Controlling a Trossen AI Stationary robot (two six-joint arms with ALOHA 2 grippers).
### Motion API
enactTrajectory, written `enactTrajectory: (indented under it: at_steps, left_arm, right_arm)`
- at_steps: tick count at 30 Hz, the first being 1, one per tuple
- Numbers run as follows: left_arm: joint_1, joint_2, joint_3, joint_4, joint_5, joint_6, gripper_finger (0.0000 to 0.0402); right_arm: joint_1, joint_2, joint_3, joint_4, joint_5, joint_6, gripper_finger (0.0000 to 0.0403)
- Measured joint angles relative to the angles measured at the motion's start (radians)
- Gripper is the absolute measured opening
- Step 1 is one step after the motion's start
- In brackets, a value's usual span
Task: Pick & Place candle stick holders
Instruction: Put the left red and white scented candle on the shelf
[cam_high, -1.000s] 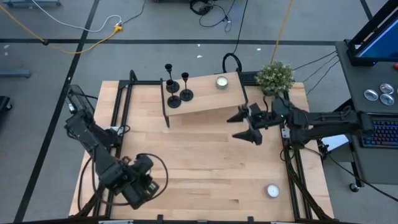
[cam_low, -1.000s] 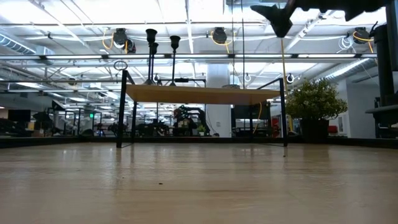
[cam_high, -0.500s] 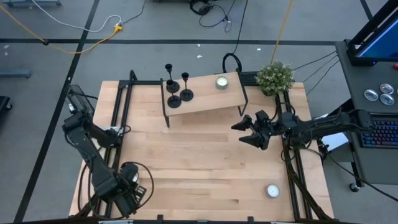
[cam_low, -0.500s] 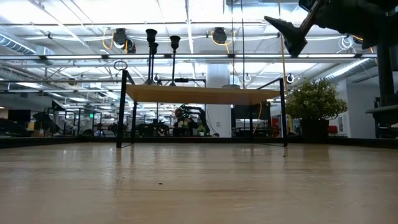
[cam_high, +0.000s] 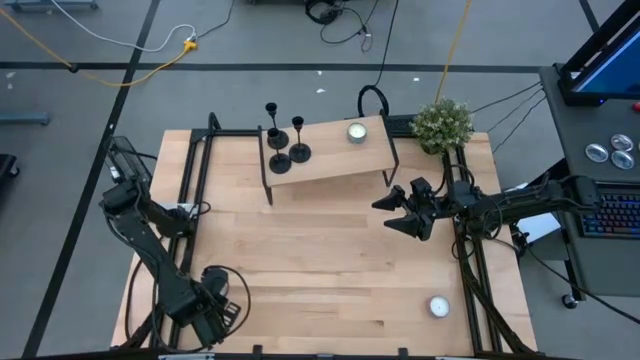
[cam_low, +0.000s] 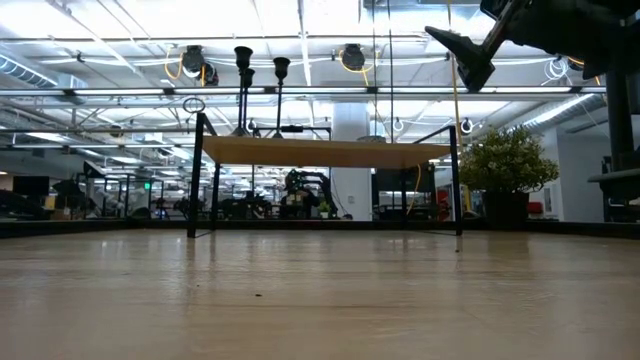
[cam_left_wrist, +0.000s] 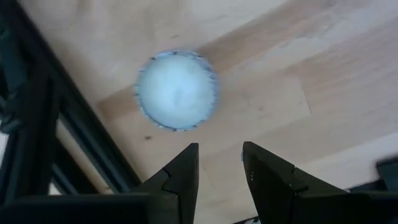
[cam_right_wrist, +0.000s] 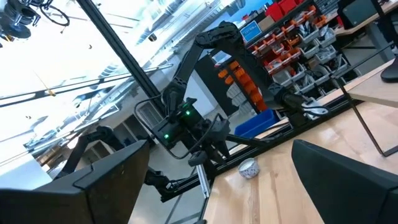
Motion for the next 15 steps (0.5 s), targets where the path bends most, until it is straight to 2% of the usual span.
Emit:
enactTrajectory:
  at_steps: [5, 15]
  left_arm:
    - [0.015, 0.0, -0.046, 0.107, -0.026, 0.036, 0.0131]
    - [0.045, 0.0, -0.14, 0.152, -0.026, 0.081, 0.0131]
  right_arm:
    - [0.0, 0.0, 0.0, 0.0, 0.001, -0.002, 0.0385]
    - [0.0, 0.0, 0.0, 0.0, 0.001, 0.0, 0.0384]
